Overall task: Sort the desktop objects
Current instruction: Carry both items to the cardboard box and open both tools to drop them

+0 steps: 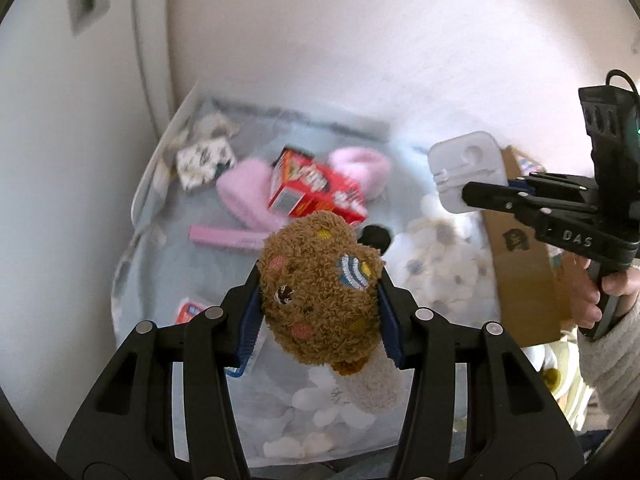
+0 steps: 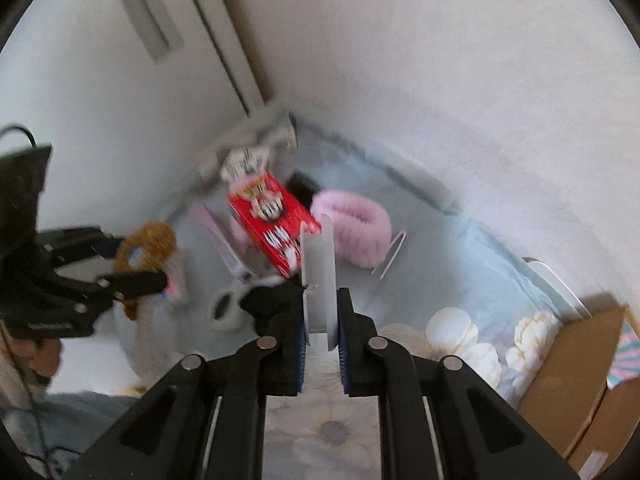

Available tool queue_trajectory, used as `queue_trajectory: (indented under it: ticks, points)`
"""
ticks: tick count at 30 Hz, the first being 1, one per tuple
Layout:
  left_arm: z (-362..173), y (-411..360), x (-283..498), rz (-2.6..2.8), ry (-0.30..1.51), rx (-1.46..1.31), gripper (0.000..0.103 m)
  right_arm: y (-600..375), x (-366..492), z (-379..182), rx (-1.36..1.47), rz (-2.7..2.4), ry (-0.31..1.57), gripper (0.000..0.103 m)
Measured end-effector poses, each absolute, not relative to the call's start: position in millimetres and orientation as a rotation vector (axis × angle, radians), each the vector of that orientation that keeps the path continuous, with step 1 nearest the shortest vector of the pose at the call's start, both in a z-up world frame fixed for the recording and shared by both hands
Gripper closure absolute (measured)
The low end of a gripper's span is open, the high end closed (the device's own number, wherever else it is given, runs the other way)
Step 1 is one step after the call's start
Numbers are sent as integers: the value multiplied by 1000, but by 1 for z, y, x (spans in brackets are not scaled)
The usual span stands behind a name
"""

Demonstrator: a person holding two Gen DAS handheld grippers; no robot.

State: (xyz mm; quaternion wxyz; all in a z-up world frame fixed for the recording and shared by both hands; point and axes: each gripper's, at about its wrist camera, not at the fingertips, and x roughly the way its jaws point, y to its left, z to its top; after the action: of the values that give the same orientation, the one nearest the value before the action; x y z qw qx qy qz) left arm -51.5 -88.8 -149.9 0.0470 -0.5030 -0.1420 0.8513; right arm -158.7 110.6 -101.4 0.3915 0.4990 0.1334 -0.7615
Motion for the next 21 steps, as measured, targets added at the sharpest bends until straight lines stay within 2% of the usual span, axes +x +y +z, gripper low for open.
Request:
queue_trajectory:
  ticks: [10,21]
  points:
    - [-85,-22,-84,2480,-253,-1303,57,184,-133,-37,1183,-2220,112,91]
    - [-51,144,-121,2174,-74,-1135,56,323,-92,-63,1359,-2563,-143,91]
